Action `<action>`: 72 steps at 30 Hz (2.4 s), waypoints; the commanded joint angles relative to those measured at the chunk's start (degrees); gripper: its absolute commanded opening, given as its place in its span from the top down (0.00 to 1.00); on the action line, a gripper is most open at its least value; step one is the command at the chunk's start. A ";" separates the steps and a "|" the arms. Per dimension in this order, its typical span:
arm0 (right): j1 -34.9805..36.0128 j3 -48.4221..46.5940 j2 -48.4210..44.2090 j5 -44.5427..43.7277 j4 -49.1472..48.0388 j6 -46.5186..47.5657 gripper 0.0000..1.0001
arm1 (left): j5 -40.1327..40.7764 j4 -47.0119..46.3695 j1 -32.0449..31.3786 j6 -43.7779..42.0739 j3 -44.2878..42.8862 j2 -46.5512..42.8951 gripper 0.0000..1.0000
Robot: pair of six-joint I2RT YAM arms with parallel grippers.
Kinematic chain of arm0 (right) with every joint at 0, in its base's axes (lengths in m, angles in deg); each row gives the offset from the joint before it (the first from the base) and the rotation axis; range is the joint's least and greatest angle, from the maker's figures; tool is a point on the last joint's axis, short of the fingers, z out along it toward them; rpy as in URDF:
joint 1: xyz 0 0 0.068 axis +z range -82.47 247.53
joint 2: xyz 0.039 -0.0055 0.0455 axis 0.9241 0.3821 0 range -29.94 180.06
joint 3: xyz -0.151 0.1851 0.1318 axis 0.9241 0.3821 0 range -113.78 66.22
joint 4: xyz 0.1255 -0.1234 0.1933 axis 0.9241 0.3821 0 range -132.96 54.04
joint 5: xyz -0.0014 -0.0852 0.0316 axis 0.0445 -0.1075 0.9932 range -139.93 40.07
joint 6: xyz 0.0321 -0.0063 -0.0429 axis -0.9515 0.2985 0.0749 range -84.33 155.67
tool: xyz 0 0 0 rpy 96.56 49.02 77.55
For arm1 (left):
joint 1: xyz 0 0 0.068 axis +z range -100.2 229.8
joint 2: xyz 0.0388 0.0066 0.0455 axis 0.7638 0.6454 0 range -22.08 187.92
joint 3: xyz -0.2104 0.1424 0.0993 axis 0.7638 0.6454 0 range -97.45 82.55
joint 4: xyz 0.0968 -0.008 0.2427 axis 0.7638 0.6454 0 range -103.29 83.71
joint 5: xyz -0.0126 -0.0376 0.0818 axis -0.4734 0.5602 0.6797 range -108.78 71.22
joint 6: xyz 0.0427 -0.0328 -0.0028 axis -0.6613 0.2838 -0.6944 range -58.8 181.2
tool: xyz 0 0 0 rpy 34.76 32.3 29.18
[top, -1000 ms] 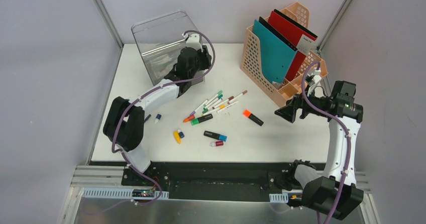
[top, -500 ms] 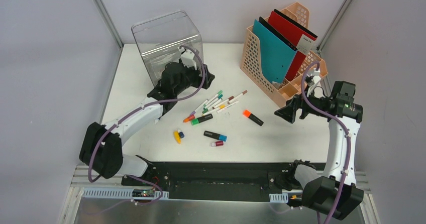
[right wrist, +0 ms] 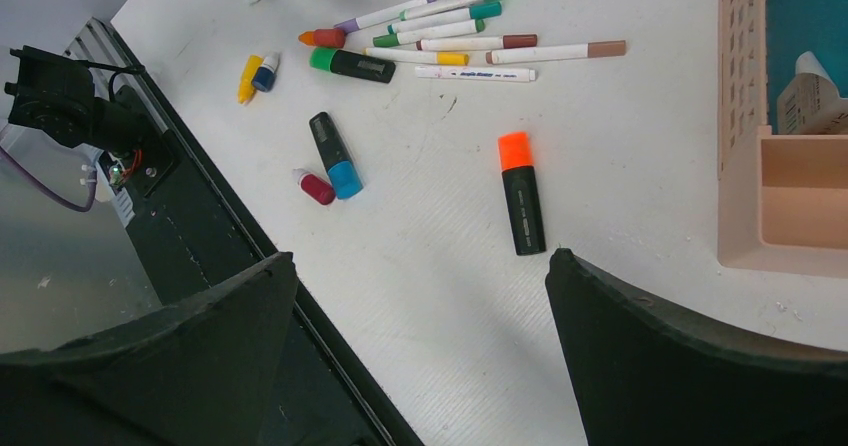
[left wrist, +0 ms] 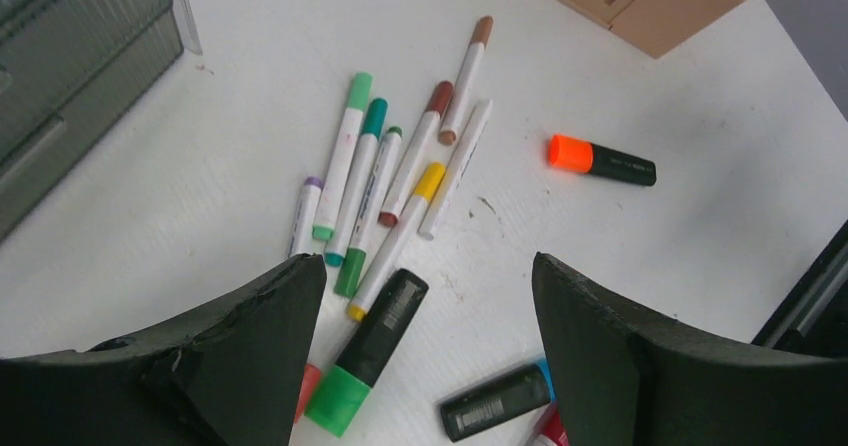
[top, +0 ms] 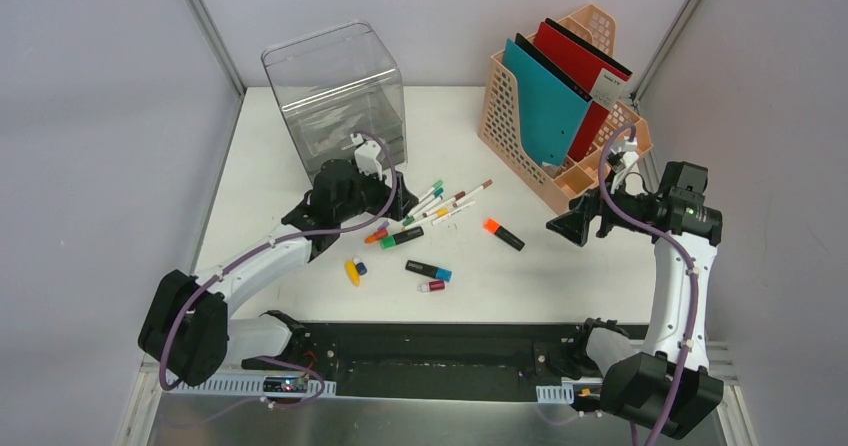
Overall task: Organize the desk
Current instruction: Pick up the stationery from the center of the board.
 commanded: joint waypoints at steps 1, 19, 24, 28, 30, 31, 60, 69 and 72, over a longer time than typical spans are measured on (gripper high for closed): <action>0.40 0.31 -1.15 2.22 -0.29 1.88 0.01 | -2.27 6.46 0.62 1.98 -0.25 -2.15 0.22; 0.39 0.31 -1.00 2.26 -0.29 1.97 0.01 | -3.62 17.07 0.54 5.28 1.07 -4.49 0.25; 0.42 0.40 -0.91 2.27 -0.38 1.98 0.01 | -8.87 18.34 0.33 7.12 0.37 -3.12 0.26; 0.42 0.40 -0.92 2.35 -0.38 1.99 0.01 | -8.69 21.10 -0.90 7.22 -1.05 -1.40 0.28; 0.38 0.50 -0.96 2.35 -0.38 2.03 0.01 | -6.50 23.10 -2.58 6.28 -2.40 -0.12 0.28; 0.36 0.49 -0.98 2.35 -0.38 2.02 0.01 | -4.86 24.65 -3.80 5.73 -3.57 0.66 0.27; 0.40 0.57 -1.05 2.26 -0.43 2.22 0.01 | 23.13 39.06 -17.71 -14.79 -23.19 27.39 0.34; 0.35 0.61 -0.99 2.35 -0.38 2.21 0.01 | 25.41 39.07 -17.74 -16.97 -23.99 29.47 0.37; 0.36 0.66 -0.98 2.35 -0.36 2.24 0.01 | 25.92 39.07 -17.63 -17.18 -24.20 30.52 0.38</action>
